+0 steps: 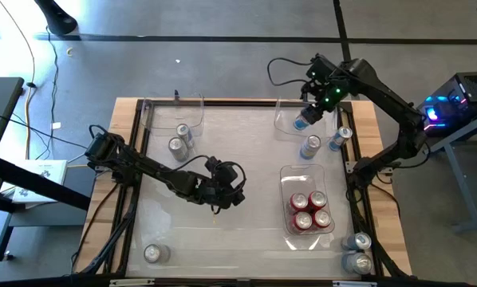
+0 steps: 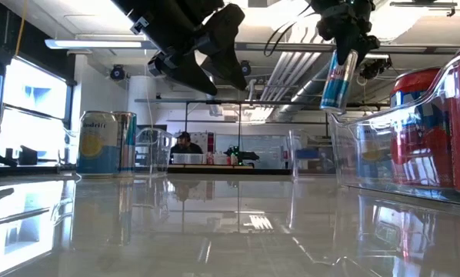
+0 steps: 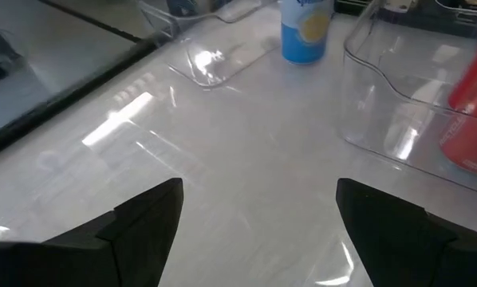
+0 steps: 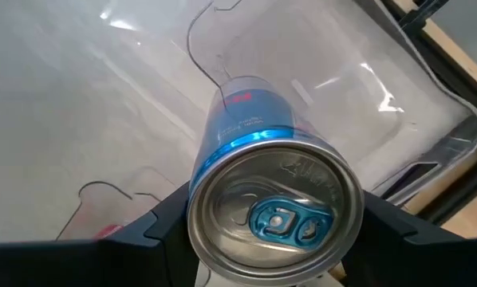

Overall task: Sort soda cans
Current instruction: Put the top right blue soda can into the top right transparent bin, then put the top blue soda can into the top right transparent bin

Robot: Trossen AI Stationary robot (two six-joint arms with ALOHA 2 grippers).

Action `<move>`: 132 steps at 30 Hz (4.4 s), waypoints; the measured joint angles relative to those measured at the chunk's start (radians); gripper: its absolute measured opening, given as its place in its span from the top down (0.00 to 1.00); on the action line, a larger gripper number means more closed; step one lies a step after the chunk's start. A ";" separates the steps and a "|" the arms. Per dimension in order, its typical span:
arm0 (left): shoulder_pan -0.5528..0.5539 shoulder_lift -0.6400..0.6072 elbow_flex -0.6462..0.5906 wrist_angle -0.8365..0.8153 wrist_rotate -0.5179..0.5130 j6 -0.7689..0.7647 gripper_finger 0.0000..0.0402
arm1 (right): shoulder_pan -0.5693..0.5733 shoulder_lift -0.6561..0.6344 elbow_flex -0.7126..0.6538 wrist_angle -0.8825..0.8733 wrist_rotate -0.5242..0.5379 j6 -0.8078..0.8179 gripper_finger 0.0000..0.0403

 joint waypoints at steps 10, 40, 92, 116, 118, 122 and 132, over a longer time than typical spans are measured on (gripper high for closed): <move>0.120 0.022 0.000 0.111 0.199 0.170 0.20 | -0.045 0.078 0.000 0.045 0.117 0.028 0.47; 0.532 0.488 0.302 0.757 0.718 0.388 0.33 | -0.121 0.193 0.000 0.125 0.246 -0.051 0.47; 0.243 0.307 0.373 -0.062 0.213 0.271 0.33 | -0.123 0.456 0.000 0.380 0.081 -0.044 0.31; 0.193 0.307 0.372 -0.063 0.190 0.261 0.33 | -0.108 0.173 0.000 0.277 0.198 -0.117 0.27; 0.185 0.308 0.372 -0.063 0.177 0.254 0.33 | -0.088 0.104 0.001 0.215 0.219 -0.109 0.27; 0.176 0.308 0.372 -0.063 0.163 0.244 0.33 | -0.038 -0.010 0.001 0.048 0.247 -0.039 0.27; 0.171 0.309 0.330 -0.035 0.159 0.231 0.33 | -0.055 -0.250 -0.305 -0.005 0.278 0.074 0.27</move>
